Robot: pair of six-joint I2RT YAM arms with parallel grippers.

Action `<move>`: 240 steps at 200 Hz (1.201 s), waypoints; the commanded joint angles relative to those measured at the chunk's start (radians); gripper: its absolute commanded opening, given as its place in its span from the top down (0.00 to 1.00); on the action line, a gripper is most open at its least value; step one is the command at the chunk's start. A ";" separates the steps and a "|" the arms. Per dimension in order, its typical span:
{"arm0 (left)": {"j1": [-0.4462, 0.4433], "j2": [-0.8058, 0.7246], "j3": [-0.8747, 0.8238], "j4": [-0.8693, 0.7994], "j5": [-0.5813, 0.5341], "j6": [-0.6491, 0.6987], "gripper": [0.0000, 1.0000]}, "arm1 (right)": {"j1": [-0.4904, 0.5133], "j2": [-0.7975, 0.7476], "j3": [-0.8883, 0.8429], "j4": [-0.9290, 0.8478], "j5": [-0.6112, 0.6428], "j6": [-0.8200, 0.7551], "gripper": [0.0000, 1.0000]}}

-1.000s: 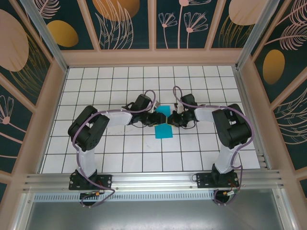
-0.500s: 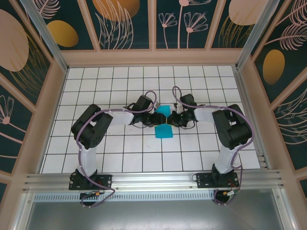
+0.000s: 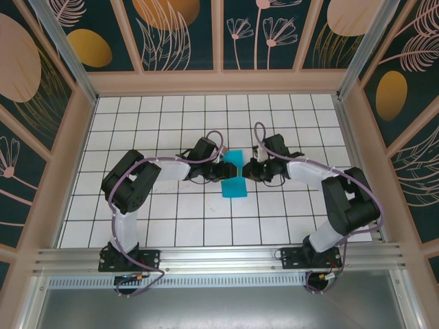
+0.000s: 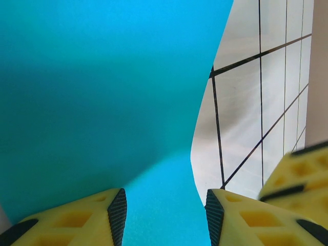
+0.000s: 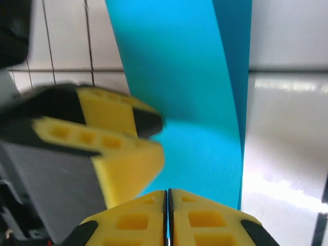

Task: Fold a paper plane with a square sheet of paper (fold left side to right side)
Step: Hold the square sheet of paper at the center of the table, then first fold the square sheet of paper in half at the center of the table.

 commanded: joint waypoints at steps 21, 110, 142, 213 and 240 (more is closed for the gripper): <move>-0.017 0.026 -0.028 -0.054 -0.048 -0.007 0.52 | 0.064 0.028 -0.069 0.085 -0.070 0.097 0.89; -0.015 0.023 0.016 -0.070 -0.041 -0.002 0.52 | 0.075 0.148 -0.073 0.024 0.028 0.058 0.89; -0.001 0.028 0.061 -0.095 -0.054 0.014 0.50 | 0.075 0.154 -0.097 -0.011 0.069 0.045 0.89; 0.049 0.089 0.162 -0.128 -0.072 0.071 0.49 | 0.076 0.172 -0.109 -0.028 0.100 0.036 0.89; 0.066 0.109 0.194 -0.129 -0.073 0.078 0.48 | 0.075 0.175 -0.109 -0.030 0.103 0.036 0.89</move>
